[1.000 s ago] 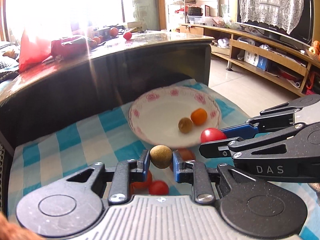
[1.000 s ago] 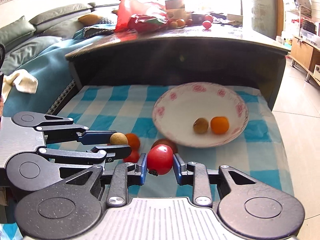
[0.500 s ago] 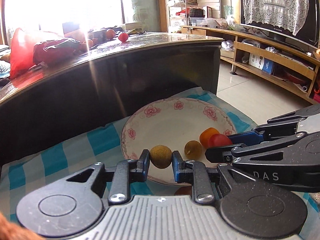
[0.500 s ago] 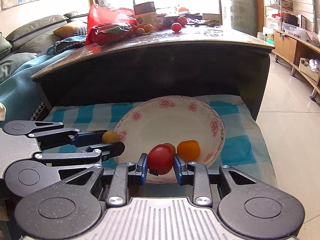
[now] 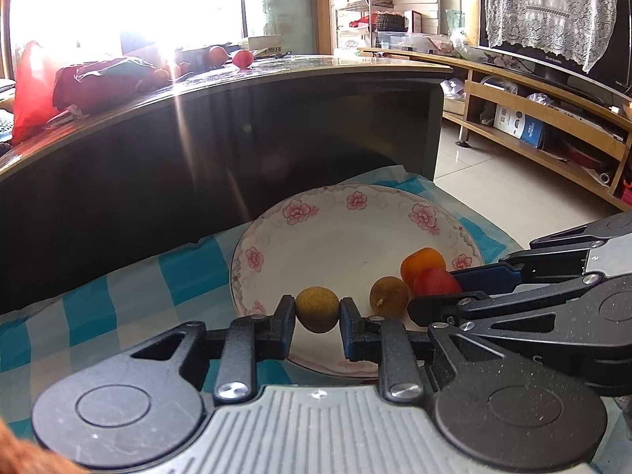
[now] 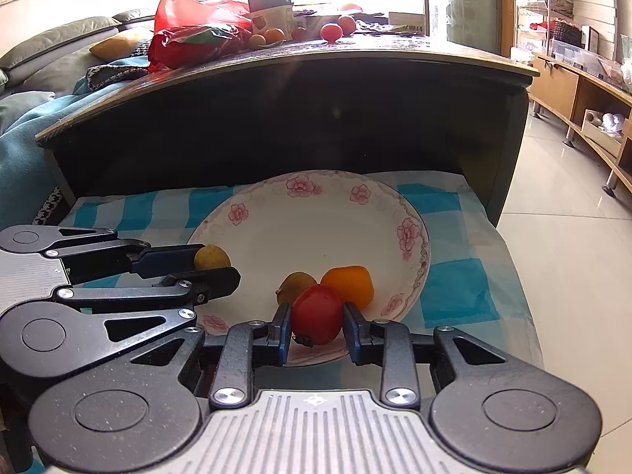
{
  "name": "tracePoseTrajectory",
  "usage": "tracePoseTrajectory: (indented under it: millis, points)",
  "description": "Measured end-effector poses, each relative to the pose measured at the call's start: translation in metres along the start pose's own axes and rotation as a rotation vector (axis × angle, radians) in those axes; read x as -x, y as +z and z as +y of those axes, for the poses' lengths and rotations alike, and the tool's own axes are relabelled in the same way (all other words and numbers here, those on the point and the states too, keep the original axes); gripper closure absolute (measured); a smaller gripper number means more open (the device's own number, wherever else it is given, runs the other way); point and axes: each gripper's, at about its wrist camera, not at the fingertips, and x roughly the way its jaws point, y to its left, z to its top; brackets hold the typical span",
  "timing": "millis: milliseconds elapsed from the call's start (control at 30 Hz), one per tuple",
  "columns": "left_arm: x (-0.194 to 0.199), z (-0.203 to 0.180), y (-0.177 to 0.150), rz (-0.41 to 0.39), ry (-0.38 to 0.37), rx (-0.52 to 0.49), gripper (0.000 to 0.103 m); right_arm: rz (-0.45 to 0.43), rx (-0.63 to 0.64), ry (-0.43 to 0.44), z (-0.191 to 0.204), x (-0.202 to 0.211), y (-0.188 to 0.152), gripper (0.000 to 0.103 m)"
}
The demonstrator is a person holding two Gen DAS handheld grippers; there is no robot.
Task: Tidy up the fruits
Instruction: 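Lower both fruits into the bowl and open both tools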
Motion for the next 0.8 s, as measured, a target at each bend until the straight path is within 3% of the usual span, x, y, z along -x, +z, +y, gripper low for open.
tracePoseTrajectory:
  millis: [500, 800]
  points:
    - [0.000, 0.004, 0.001, -0.020, 0.012, 0.014, 0.065, -0.019, 0.003, -0.018, -0.002, -0.002, 0.002, 0.076]
    - [0.020, 0.006, 0.012, -0.054, 0.036, 0.020, 0.062, -0.072, -0.008, -0.025, -0.004, 0.010, 0.008, 0.074]
